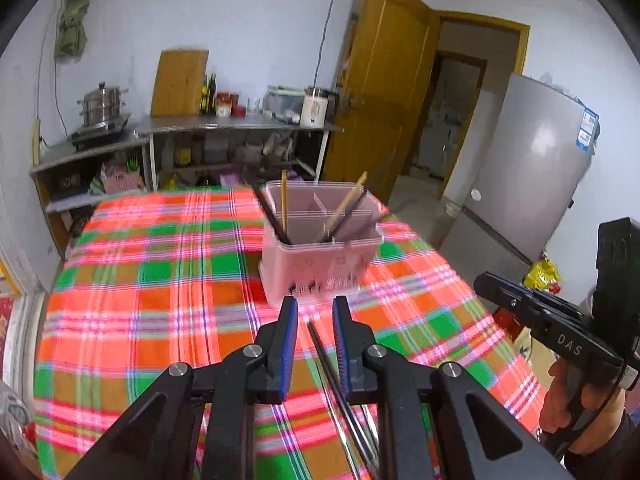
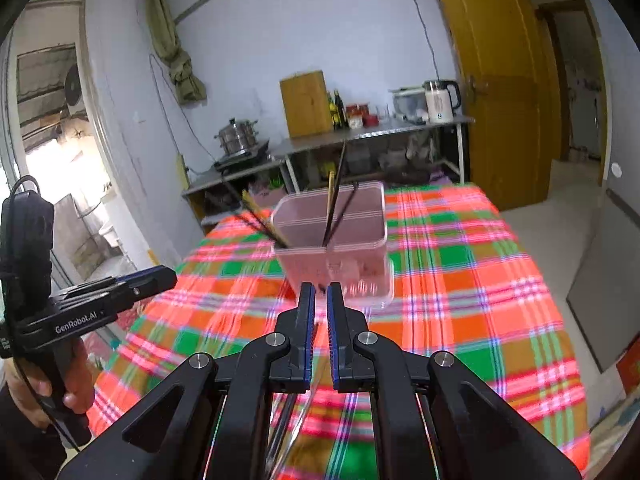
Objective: Organize utensils
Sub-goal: 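Open both tools inside the basket and withdraw them toward the table, then close the left tool on a metal chopstick while the right tool grasps a black chopstick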
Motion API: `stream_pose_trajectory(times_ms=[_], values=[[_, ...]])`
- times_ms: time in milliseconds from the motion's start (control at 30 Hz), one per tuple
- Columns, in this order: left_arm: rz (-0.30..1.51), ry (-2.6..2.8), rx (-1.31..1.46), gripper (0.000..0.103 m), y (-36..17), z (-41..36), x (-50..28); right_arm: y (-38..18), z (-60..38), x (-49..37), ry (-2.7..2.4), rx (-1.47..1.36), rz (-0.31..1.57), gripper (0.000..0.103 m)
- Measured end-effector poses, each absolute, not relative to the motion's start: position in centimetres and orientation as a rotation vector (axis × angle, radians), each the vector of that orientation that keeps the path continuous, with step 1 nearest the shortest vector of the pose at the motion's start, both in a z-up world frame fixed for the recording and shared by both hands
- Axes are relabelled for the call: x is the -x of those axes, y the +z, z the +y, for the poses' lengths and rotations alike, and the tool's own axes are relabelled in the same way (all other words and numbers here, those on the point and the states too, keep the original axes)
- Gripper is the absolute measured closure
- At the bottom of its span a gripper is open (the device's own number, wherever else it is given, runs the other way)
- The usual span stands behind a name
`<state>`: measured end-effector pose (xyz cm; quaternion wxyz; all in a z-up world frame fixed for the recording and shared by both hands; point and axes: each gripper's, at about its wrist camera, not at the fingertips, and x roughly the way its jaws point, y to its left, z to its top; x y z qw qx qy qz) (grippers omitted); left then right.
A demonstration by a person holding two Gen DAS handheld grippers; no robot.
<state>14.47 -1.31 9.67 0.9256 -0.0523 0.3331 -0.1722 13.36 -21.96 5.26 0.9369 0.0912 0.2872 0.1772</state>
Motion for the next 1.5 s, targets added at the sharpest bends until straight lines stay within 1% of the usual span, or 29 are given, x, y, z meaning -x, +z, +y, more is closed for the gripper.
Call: stream_pose_trajectory(times_ms=[533,733,767,800,867,1100,1367,1433,1500], values=[[0.870,-0.345,0.155,0.086,1.5,-2.0,-15.6,-0.5,-22.1,-14.2,0.364,-0.225,0.728,0.097],[0.953,-0.366,0.161,0.085,-1.9,-3.5,-16.3,-1.6,-22.5,-14.1,0.354,-0.234,0.754,0.097],[0.963,-0.371,0.161,0.084,-2.3,-3.9,-16.4,-1.7,-22.6,-14.1,0.352,-0.238,0.757,0.097],[0.967,-0.374,0.161,0.080,-2.6,-4.1,-16.5,-1.8,-22.7,-14.1,0.351,-0.239,0.759,0.097],[0.976,-0.373,0.158,0.076,-3.1,-4.5,-16.8,-2.0,-22.9,-14.2,0.347,-0.242,0.764,0.097],[1.025,-0.331,0.113,0.076,-4.9,-5.8,-17.7,-2.6,-23.4,-14.4,0.345,-0.254,0.775,0.097],[1.001,-0.303,0.021,0.076,-5.0,-7.0,-17.8,-3.1,-23.2,-14.6,0.346,-0.262,0.785,0.097],[0.995,-0.289,-0.017,0.079,-5.1,-7.1,-17.7,-3.2,-23.0,-14.7,0.349,-0.258,0.789,0.097],[0.995,-0.274,-0.021,0.091,-5.0,-6.7,-17.7,-3.2,-22.8,-14.8,0.352,-0.258,0.792,0.097]])
